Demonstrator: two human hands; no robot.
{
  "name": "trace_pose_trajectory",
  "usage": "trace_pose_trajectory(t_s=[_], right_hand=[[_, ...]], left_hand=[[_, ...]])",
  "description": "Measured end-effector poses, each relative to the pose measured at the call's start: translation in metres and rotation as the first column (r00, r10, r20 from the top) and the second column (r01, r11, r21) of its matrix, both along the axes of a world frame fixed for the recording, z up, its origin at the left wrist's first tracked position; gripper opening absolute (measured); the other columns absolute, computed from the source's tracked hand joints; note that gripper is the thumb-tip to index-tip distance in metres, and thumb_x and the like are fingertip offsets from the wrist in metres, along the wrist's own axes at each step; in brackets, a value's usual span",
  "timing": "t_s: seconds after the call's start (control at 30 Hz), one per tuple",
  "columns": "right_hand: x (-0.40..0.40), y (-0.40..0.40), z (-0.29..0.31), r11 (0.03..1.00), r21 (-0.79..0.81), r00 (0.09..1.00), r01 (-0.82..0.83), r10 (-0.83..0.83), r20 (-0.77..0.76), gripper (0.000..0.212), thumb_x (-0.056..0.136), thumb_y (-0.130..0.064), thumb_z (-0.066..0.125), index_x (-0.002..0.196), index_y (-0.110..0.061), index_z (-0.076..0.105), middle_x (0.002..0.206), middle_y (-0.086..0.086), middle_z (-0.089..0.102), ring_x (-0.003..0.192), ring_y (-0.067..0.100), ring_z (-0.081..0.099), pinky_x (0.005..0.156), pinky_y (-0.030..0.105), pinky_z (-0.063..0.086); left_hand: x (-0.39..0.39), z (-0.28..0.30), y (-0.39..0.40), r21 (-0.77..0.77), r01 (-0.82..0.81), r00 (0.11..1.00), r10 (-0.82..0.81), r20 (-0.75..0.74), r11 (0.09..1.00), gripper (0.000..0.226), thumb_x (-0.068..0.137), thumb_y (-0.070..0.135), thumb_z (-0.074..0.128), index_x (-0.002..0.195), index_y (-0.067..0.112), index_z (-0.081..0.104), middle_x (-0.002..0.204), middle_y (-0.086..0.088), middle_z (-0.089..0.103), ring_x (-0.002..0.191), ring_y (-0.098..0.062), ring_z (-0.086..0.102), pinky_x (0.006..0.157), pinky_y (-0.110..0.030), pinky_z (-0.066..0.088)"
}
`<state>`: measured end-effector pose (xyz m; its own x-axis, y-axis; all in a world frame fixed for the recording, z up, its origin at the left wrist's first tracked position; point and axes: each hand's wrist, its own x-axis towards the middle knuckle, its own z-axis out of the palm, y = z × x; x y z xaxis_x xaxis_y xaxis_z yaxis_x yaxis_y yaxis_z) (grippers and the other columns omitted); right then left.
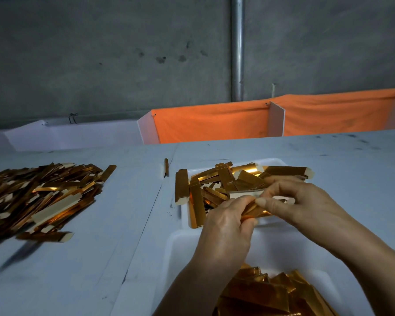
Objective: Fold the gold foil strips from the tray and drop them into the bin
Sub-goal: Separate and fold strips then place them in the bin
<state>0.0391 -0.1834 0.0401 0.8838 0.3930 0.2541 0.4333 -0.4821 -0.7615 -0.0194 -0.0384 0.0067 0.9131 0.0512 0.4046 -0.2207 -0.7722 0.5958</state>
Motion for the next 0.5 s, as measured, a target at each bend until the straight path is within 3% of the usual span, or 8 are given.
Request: trace_pose_trajectory(t_s=[0.07, 0.13, 0.3, 0.4, 0.5], right_hand=[[0.002, 0.001, -0.004, 1.000, 0.000, 0.997, -0.011, 0.011, -0.074, 0.013, 0.083, -0.035, 0.068, 0.080, -0.023, 0.073, 0.102, -0.010, 0.063, 0.099, 0.005, 0.055, 0.079, 0.022, 0.045], [0.002, 0.003, -0.006, 0.991, 0.134, 0.977, -0.023, 0.051, -0.209, 0.012, 0.086, -0.022, 0.068, 0.078, -0.015, 0.074, 0.101, 0.006, 0.069, 0.097, 0.021, 0.062, 0.086, 0.036, 0.052], [0.005, 0.000, -0.007, 0.946, 0.323, 0.878, -0.023, 0.173, -0.447, 0.010, 0.086, -0.005, 0.064, 0.081, -0.006, 0.073, 0.093, 0.014, 0.073, 0.095, 0.028, 0.069, 0.084, 0.031, 0.057], [0.004, -0.001, -0.005, 0.939, 0.342, 0.862, -0.031, 0.199, -0.466, 0.008, 0.085, -0.004, 0.065, 0.082, -0.003, 0.072, 0.091, 0.016, 0.073, 0.092, 0.027, 0.070, 0.078, 0.027, 0.059], [0.004, -0.002, -0.004, 0.941, 0.335, 0.878, -0.037, 0.190, -0.438, 0.006, 0.082, -0.004, 0.068, 0.078, -0.006, 0.072, 0.092, 0.016, 0.072, 0.091, 0.026, 0.070, 0.077, 0.026, 0.058]], left_hand=[[0.001, 0.000, 0.000, 0.022, 0.006, 1.000, -0.006, -0.002, 1.000, 0.045, 0.095, 0.030, 0.053, 0.138, 0.035, 0.042, 0.131, 0.016, 0.051, 0.116, 0.005, 0.041, 0.096, -0.010, 0.032], [0.001, 0.000, 0.000, 0.014, 0.017, 1.000, -0.017, -0.024, 1.000, 0.048, 0.094, 0.030, 0.054, 0.140, 0.033, 0.040, 0.134, 0.015, 0.049, 0.121, 0.002, 0.041, 0.099, -0.012, 0.032], [-0.001, 0.005, 0.000, -0.068, 0.057, 0.994, -0.063, -0.086, 0.996, 0.045, 0.098, 0.029, 0.045, 0.142, 0.032, 0.038, 0.129, 0.008, 0.054, 0.115, -0.002, 0.047, 0.092, -0.010, 0.038], [-0.001, 0.010, -0.002, 0.013, 0.076, 0.992, -0.074, -0.103, 0.997, 0.043, 0.101, 0.026, 0.039, 0.143, 0.033, 0.037, 0.127, 0.003, 0.056, 0.115, -0.008, 0.050, 0.096, -0.021, 0.041], [-0.001, 0.010, 0.000, 0.003, 0.089, 0.990, -0.088, -0.110, 0.996, 0.040, 0.100, 0.025, 0.040, 0.140, 0.030, 0.043, 0.125, 0.002, 0.058, 0.114, -0.008, 0.052, 0.095, -0.021, 0.041]])
